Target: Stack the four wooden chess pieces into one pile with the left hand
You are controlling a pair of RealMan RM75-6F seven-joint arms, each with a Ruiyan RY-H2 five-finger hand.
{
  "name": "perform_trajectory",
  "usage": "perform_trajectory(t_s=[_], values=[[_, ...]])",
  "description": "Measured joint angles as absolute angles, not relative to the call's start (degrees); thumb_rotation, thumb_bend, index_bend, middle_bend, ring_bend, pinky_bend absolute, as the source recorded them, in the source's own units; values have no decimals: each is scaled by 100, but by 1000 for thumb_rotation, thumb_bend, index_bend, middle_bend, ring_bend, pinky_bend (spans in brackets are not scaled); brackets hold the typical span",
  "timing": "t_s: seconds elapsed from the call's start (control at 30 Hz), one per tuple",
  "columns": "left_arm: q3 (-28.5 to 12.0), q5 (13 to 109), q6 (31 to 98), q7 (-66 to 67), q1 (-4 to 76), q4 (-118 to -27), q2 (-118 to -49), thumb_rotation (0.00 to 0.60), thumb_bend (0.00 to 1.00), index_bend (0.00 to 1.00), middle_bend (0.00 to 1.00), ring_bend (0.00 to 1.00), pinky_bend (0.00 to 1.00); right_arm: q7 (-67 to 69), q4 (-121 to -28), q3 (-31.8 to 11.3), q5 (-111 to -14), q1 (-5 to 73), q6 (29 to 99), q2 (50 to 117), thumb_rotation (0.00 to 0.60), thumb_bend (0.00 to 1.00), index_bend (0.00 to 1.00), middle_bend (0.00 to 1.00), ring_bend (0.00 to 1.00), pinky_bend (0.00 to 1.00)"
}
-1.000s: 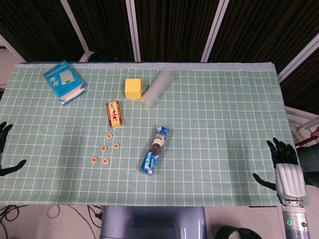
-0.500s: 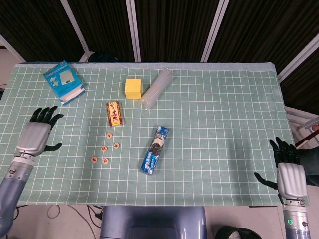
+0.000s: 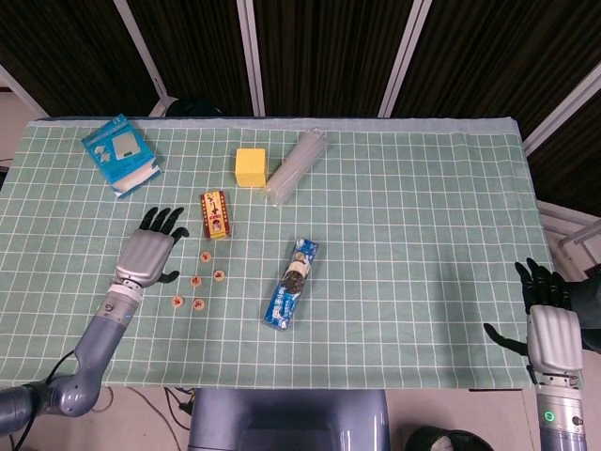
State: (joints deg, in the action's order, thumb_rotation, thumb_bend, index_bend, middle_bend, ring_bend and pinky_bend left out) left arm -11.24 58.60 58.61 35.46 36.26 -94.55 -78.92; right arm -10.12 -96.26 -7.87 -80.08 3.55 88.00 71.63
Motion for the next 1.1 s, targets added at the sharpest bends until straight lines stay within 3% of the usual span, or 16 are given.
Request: perform_trajectory(t_s=[0.5,1.1], values=[[-865,5596,5975,4096,4022,-8812,-8876,600,181,419,5,0,0,-987,-9643,-816,-7950,345,8812,7153,600,232,0,11,0,0],[-758,5350,5946,4414,4301,-8247,-9520,600,209,462,12,0,0,-924,-9660,-851,-7856,350,8770,7136,600,233,0,11,0,0]])
